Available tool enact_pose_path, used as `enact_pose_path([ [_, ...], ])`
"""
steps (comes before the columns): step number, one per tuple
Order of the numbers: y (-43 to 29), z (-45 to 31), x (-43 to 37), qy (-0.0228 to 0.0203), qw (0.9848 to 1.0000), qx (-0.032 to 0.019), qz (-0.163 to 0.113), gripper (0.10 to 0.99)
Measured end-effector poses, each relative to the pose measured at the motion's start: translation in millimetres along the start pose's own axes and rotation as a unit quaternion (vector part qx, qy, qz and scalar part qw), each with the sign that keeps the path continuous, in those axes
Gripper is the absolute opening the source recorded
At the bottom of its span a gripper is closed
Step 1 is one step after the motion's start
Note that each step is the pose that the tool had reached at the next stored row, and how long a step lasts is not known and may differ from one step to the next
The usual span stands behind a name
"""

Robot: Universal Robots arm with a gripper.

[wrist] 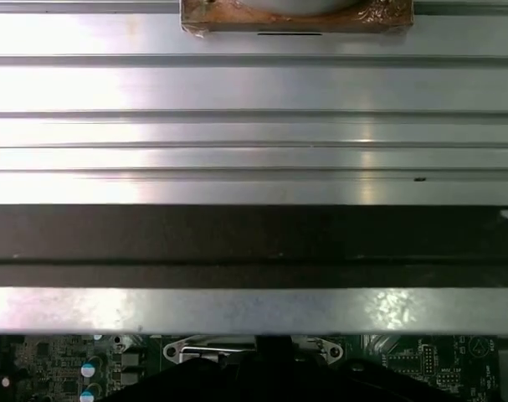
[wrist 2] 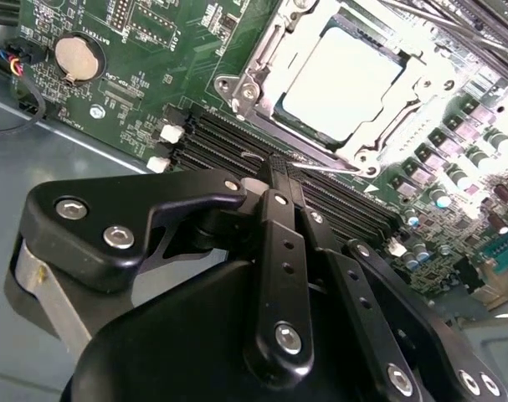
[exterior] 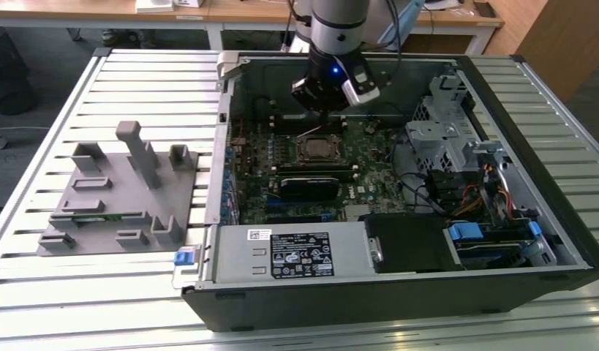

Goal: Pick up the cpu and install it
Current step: 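Install the first cpu locking lever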

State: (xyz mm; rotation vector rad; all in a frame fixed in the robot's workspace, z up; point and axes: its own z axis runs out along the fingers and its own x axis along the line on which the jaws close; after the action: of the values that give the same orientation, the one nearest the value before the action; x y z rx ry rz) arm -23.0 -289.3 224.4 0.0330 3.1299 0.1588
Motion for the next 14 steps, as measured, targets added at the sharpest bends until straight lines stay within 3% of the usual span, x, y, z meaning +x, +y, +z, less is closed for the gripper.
enact_pose_path([
  [14, -1.1, 12.0, -5.4, 0.0000, 1.0000, 0.0007, 0.000, 0.106],
])
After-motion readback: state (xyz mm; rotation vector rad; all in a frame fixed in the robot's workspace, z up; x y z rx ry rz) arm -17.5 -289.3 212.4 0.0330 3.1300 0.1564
